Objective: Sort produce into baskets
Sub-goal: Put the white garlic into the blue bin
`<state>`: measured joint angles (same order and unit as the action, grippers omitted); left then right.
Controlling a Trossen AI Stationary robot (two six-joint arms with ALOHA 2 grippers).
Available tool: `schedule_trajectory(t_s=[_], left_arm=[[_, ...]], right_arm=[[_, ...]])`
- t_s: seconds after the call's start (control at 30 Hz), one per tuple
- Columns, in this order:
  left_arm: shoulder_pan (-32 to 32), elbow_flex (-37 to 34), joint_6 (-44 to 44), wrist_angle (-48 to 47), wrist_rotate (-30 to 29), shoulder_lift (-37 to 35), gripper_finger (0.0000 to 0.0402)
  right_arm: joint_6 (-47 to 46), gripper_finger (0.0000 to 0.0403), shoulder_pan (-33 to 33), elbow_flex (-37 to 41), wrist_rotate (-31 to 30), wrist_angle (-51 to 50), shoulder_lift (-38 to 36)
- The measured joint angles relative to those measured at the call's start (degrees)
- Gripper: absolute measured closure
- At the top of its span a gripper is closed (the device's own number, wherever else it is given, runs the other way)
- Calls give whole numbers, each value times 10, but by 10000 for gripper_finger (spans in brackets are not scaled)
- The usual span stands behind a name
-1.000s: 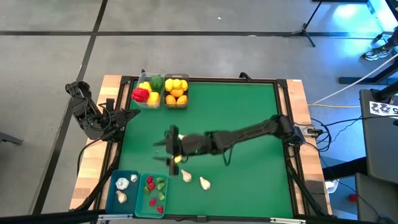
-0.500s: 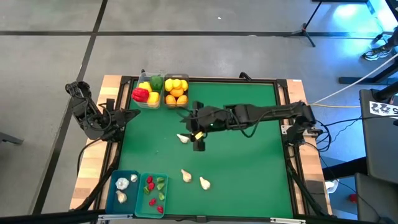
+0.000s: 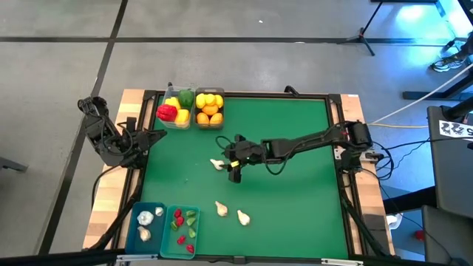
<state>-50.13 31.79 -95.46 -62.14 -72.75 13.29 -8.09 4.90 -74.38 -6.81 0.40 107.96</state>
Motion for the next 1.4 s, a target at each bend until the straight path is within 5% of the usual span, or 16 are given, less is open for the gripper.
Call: schedule_trajectory(t_s=[0.2,0.53,0.73,1.4], left_arm=[[0,0,-21,-25,-9,0,95],[0,0,-37,-33,-11,0,95],[0,0,-38,-33,-12,0,95],[0,0,-36,-34,-12,0,95]], right_arm=[[-6,134,0,27,1,78,35],[-24,48,-6,-12,-46,67,114],[-66,54,-17,-13,-11,71,142],[-96,123,-16,-14,-35,91,170]])
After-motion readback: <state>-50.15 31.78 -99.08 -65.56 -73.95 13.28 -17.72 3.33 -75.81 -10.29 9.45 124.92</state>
